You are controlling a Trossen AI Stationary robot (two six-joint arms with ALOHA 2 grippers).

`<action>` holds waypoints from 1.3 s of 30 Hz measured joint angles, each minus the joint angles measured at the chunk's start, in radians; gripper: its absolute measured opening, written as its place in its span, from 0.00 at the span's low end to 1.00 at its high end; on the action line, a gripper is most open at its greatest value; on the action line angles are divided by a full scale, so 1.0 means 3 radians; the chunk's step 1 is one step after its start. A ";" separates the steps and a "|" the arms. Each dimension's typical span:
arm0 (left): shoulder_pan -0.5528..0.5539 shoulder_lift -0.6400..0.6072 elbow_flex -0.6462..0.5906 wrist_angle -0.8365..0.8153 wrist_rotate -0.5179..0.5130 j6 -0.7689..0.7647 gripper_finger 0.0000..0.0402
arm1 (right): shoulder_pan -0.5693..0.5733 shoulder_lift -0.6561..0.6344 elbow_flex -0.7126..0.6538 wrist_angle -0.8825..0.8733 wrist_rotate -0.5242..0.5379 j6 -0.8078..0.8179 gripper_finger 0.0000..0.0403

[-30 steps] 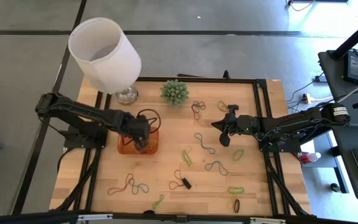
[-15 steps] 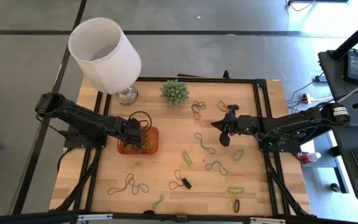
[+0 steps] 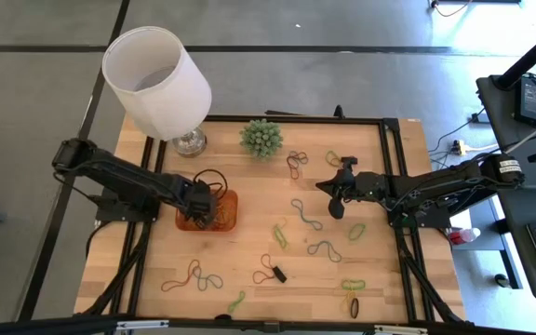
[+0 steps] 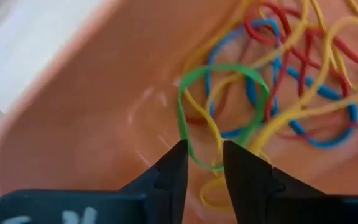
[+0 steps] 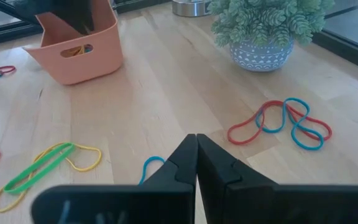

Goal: Pick and place rubber bands into bin
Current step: Put the red rubber band into the orange bin

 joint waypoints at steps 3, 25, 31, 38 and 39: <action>0.0000 -0.0100 0.0000 -0.0008 0.0019 0.0004 0.24 | 0.0000 0.0000 0.0000 -0.0008 0.0000 -0.0006 0.03; -0.0055 -0.1453 -0.0150 0.1303 -0.1327 0.1961 0.05 | -0.0022 0.0001 0.0001 0.0250 -0.0001 0.0080 0.03; -0.0055 -0.1309 -0.0681 0.3069 -0.0906 0.2885 0.01 | -0.0143 0.0068 0.0288 0.0008 0.0003 0.0085 0.04; 0.0064 -0.0960 -0.0993 0.4206 -0.0666 0.2943 0.01 | -0.0412 0.0663 0.1231 -0.1263 0.0003 0.0088 0.15; 0.0072 -0.0903 -0.1001 0.4312 -0.0654 0.2986 0.01 | -0.0467 0.0780 0.1364 -0.1425 0.0001 0.0100 0.17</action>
